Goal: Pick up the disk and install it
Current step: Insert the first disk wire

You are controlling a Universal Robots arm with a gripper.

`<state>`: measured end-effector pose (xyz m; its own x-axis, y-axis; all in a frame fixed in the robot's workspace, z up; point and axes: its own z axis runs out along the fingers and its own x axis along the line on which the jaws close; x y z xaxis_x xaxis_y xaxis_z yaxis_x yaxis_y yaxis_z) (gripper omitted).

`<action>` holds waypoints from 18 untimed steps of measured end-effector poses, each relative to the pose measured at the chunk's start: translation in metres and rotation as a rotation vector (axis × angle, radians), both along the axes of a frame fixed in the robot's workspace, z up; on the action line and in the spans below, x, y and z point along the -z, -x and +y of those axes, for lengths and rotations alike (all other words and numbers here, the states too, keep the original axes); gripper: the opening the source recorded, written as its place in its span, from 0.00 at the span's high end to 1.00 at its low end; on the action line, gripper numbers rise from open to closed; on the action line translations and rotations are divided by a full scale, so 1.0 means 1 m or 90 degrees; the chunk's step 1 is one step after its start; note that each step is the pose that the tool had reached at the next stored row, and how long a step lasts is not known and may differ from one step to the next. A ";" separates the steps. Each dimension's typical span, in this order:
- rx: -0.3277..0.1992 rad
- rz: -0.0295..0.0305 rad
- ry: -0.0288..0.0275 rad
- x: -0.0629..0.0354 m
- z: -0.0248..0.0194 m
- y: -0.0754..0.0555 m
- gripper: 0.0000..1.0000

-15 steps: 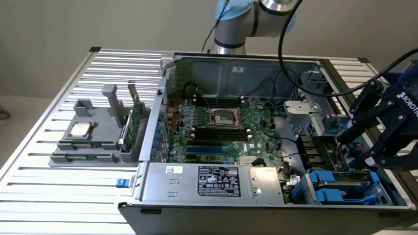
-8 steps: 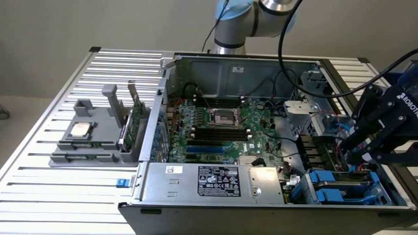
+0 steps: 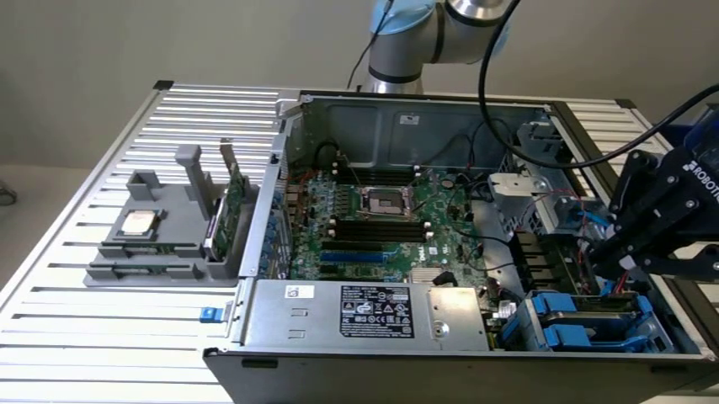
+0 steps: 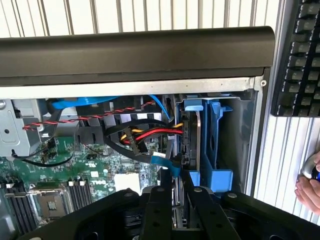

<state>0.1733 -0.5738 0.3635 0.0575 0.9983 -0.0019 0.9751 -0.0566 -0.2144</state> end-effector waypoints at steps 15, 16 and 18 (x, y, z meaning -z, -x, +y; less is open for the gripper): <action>0.000 -0.0033 -0.0013 0.0120 -0.0010 0.001 0.81; 0.000 -0.0033 -0.0014 0.0123 -0.0011 0.001 0.81; 0.000 -0.0033 -0.0014 0.0130 -0.0011 0.002 0.81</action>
